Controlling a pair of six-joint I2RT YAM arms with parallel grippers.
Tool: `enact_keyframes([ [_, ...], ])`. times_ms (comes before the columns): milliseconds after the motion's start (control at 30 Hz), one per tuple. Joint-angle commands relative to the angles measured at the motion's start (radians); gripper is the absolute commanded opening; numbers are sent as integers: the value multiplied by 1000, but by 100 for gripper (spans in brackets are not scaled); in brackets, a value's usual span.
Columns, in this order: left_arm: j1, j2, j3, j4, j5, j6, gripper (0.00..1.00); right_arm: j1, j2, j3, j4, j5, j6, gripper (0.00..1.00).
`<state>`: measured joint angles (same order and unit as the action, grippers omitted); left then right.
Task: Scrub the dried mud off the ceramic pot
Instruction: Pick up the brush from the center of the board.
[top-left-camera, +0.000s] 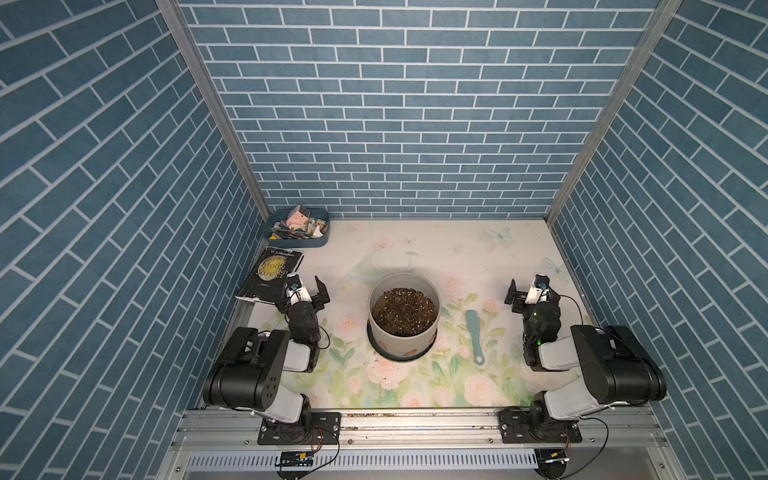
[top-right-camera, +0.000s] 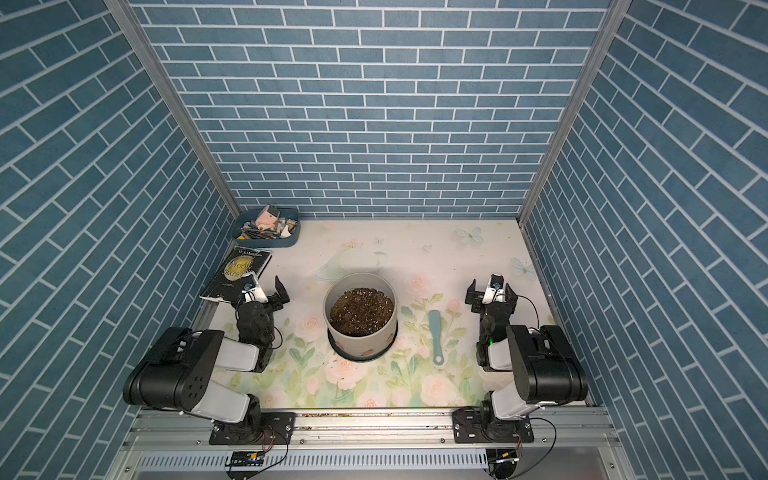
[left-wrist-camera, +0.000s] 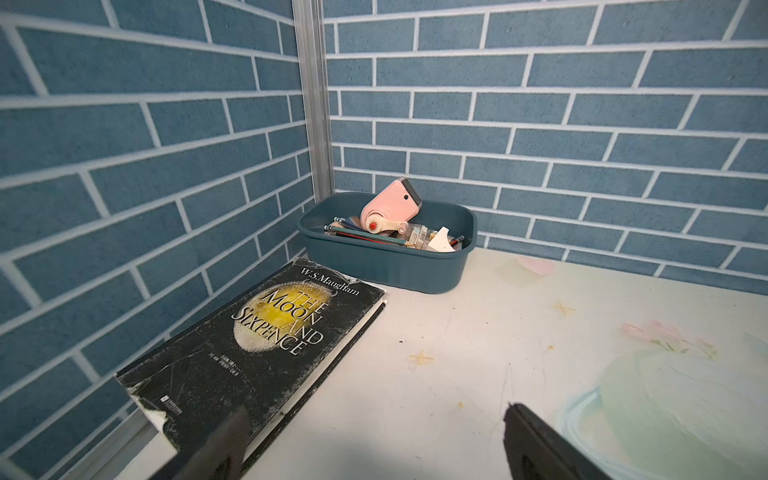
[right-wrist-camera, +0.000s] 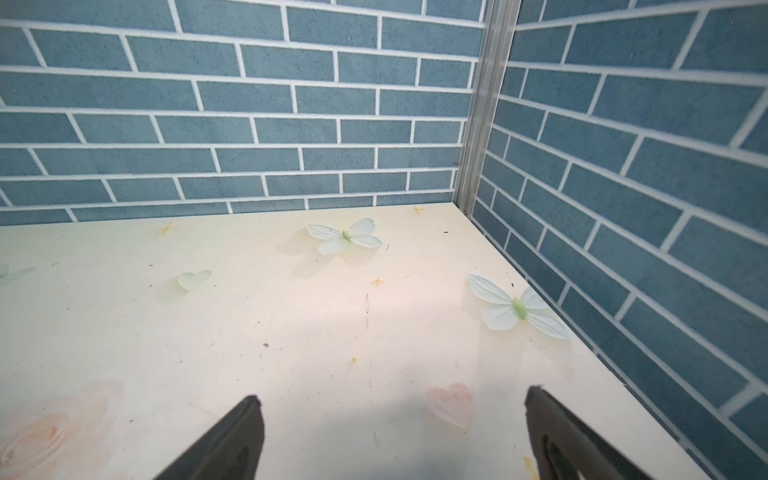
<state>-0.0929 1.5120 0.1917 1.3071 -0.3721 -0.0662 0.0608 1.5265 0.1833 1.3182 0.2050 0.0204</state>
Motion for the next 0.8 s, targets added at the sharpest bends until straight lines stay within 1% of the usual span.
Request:
enact_keyframes([
  [0, 7, -1, -2, 14, 8, 6, 100, 4, 2, 4, 25, -4, -20, 100],
  [533, 7, -4, -1, 9, 9, 6, 100, 4, 2, 4, 25, -5, -20, 100],
  [567, 7, -20, 14, -45, 9, 5, 100, 4, 2, 5, 22, -6, -20, 100],
  [600, 6, -64, 50, -155, 11, 10, 100, 7, -14, 4, 23, 11, -21, 100],
  [633, 8, -111, 132, -358, 2, -1, 100, 15, -59, 6, -19, 28, -19, 100],
  [667, 12, -133, 242, -518, -37, -18, 100, 43, -131, 13, -80, 77, -35, 100],
  [700, 13, -151, 345, -670, -93, -62, 99, 70, -228, 58, -222, 180, -32, 100],
  [733, 16, -169, 449, -801, -117, -116, 96, 76, -321, 132, -405, 259, 41, 100],
  [767, 18, -182, 537, -915, -113, -180, 91, 75, -387, 216, -667, 299, 167, 100],
])
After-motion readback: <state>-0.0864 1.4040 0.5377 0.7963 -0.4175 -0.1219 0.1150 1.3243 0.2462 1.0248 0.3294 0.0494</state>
